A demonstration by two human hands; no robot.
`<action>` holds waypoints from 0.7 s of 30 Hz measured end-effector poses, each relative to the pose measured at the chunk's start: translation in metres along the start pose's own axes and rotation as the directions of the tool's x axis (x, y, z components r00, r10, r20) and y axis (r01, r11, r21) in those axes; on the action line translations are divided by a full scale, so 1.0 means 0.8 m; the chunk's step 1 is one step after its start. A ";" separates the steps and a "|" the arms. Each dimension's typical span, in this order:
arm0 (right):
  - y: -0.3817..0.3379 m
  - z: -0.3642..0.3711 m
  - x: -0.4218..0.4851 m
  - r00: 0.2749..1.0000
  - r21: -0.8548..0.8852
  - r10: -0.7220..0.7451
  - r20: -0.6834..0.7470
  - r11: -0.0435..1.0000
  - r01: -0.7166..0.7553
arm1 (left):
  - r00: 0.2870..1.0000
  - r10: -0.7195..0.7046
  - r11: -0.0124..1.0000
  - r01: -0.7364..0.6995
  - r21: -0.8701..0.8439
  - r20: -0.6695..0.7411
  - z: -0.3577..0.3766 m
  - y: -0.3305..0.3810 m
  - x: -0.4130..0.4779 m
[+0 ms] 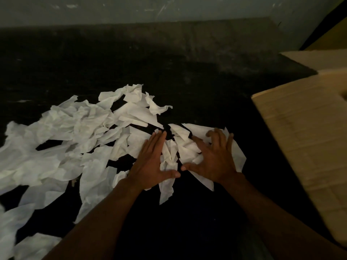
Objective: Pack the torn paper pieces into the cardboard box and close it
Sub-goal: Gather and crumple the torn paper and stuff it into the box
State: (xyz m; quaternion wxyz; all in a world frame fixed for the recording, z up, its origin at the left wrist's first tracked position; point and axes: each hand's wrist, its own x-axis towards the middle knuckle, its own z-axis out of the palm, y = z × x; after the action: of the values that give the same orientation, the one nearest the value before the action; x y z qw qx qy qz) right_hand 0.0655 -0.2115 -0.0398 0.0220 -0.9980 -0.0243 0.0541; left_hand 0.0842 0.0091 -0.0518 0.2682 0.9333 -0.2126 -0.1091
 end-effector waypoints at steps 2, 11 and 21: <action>0.001 0.013 -0.006 0.996 0.099 0.049 -0.078 0.994 -0.041 | 0.999 -0.040 0.997 0.042 0.064 -0.027 0.001 0.000 -0.001; 0.002 0.024 -0.002 0.968 0.534 -0.139 -0.211 0.813 0.233 | 0.991 0.012 0.975 -0.041 -0.219 -0.130 0.001 0.007 -0.005; -0.007 0.013 -0.010 0.966 0.714 0.101 -0.240 0.693 0.105 | 0.944 -0.123 0.930 0.003 -0.367 -0.305 0.012 0.025 -0.018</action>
State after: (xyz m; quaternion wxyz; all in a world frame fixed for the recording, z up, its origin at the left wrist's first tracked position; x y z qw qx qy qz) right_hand 0.0563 -0.2055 -0.0491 0.4146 -0.9072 0.0010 -0.0722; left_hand 0.0613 -0.0041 -0.0471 0.4625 0.8796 -0.1115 -0.0006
